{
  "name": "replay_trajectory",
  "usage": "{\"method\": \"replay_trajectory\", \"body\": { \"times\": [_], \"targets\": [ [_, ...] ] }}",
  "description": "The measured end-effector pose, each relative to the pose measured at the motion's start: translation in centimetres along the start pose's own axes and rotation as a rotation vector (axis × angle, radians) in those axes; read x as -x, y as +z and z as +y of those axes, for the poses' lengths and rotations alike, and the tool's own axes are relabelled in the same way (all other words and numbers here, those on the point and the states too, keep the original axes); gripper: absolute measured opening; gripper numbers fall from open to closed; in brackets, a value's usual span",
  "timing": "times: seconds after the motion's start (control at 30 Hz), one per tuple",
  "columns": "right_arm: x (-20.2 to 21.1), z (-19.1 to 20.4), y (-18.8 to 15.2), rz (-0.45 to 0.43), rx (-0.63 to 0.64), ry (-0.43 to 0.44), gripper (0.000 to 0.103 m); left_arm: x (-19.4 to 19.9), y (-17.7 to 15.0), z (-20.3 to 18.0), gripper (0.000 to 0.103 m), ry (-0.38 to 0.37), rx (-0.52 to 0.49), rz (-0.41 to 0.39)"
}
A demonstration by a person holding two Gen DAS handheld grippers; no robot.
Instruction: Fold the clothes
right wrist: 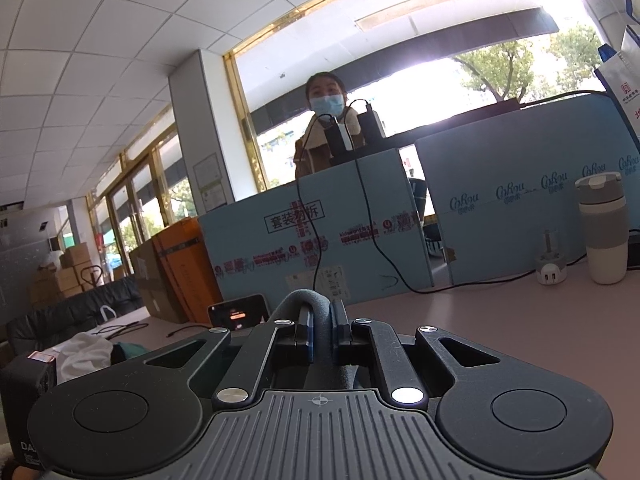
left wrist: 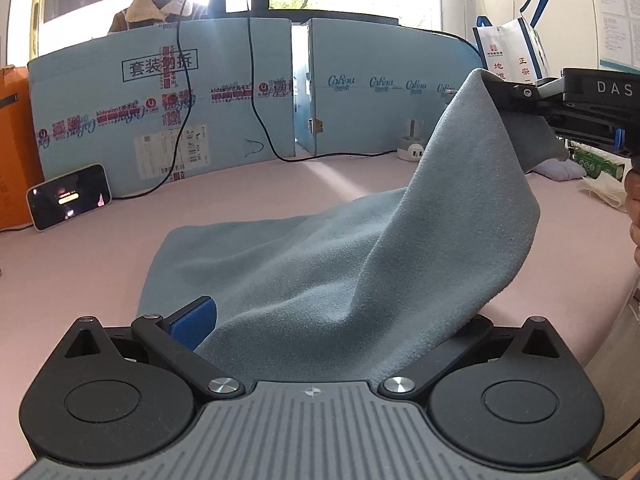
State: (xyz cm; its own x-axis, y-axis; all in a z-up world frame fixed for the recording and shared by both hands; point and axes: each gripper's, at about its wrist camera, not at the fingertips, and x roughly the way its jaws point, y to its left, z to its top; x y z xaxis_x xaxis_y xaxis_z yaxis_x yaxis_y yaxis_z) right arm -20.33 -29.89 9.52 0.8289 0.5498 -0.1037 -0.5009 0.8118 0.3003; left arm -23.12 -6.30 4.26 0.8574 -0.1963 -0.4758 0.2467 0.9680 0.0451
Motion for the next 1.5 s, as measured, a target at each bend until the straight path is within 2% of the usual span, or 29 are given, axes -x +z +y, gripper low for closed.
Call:
{"method": "replay_trajectory", "body": {
  "times": [0.17,0.23,0.4,0.5,0.67,0.83,0.87,0.93,1.0,1.07,1.27,1.37,1.47,1.5],
  "targets": [
    [-0.3,-0.2,-0.1,0.004,-0.01,-0.006,0.011,-0.2,0.2,0.6,0.1,-0.017,0.027,0.001],
    [-0.4,-0.2,-0.2,0.007,-0.013,-0.008,0.011,-0.2,0.2,0.9,0.096,-0.023,0.038,-0.004],
    [-0.5,-0.2,-0.2,0.01,-0.013,-0.011,0.011,0.1,0.3,1.5,0.057,-0.076,0.09,-0.027],
    [-0.6,-0.2,-0.2,0.013,-0.011,-0.016,0.011,0.2,0.3,1.5,0.042,-0.091,0.089,-0.04],
    [-1.0,-0.3,-0.4,0.027,-0.013,-0.02,0.011,0.3,0.4,0.9,0.031,-0.069,0.038,-0.043],
    [-1.4,-0.4,-0.7,0.044,-0.015,-0.036,0.012,1.0,1.2,1.6,0.03,-0.021,0.023,-0.089],
    [-1.5,-0.5,-0.8,0.048,-0.021,-0.039,0.016,1.1,1.5,1.9,0.03,-0.005,0.025,-0.102],
    [-1.5,-0.8,-0.9,0.057,-0.041,-0.047,0.03,1.3,2.2,2.7,0.031,0.032,0.034,-0.13],
    [-1.5,-1.2,-1.0,0.06,-0.066,-0.059,0.051,1.4,2.8,3.5,0.031,0.062,0.044,-0.15],
    [-1.4,-1.5,-1.1,0.064,-0.078,-0.062,0.056,1.4,3.3,4.3,0.032,0.088,0.056,-0.164],
    [-1.0,-1.6,-1.5,0.079,-0.065,-0.077,0.062,1.0,4.4,5.7,0.032,0.131,0.073,-0.188],
    [-0.7,-1.4,-1.8,0.099,-0.049,-0.074,0.073,0.5,4.4,5.7,0.042,0.15,0.057,-0.185],
    [-0.5,-1.0,-2.3,0.134,-0.029,-0.064,0.075,0.0,4.3,5.6,0.045,0.161,0.049,-0.179],
    [-0.5,-0.9,-2.5,0.146,-0.024,-0.06,0.075,-0.1,4.2,5.6,0.054,0.163,0.05,-0.174]
  ]
}}
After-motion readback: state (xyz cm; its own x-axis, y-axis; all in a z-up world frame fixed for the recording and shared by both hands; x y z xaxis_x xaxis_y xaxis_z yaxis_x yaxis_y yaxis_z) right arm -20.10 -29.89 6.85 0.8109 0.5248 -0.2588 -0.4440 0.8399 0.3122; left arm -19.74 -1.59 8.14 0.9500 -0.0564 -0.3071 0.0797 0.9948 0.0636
